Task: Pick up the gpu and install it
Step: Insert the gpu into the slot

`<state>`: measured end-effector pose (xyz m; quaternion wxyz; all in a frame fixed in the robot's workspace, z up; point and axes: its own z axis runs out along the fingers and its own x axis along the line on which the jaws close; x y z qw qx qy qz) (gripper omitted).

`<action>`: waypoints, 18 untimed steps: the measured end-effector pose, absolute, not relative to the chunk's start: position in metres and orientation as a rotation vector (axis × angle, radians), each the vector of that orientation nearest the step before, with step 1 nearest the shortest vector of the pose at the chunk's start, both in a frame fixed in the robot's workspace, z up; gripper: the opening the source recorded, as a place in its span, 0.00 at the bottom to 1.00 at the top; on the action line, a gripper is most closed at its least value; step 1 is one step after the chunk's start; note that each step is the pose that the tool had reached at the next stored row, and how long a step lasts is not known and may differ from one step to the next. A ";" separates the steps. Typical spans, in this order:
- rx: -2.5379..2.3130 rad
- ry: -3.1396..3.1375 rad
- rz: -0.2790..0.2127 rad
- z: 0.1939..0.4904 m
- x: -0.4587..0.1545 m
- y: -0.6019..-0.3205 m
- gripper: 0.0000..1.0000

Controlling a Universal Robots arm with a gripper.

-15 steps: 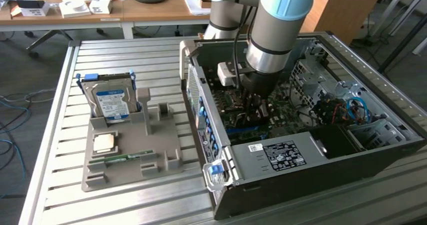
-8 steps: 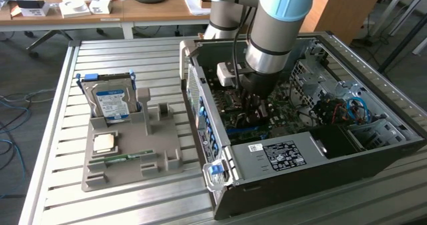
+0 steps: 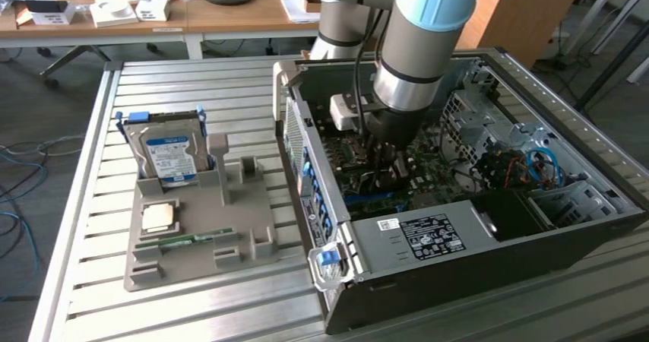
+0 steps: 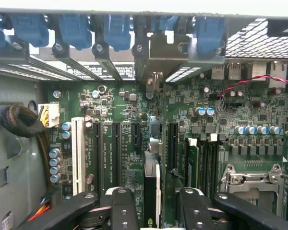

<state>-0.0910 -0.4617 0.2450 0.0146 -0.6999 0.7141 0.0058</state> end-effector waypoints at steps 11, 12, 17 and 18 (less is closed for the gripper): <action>-2.179 2.223 0.018 0.281 -0.091 -0.462 0.40; -2.179 2.223 0.018 0.285 -0.091 -0.462 0.40; -2.179 2.223 0.018 0.303 -0.091 -0.462 0.40; -2.179 2.223 0.018 0.307 -0.091 -0.462 0.40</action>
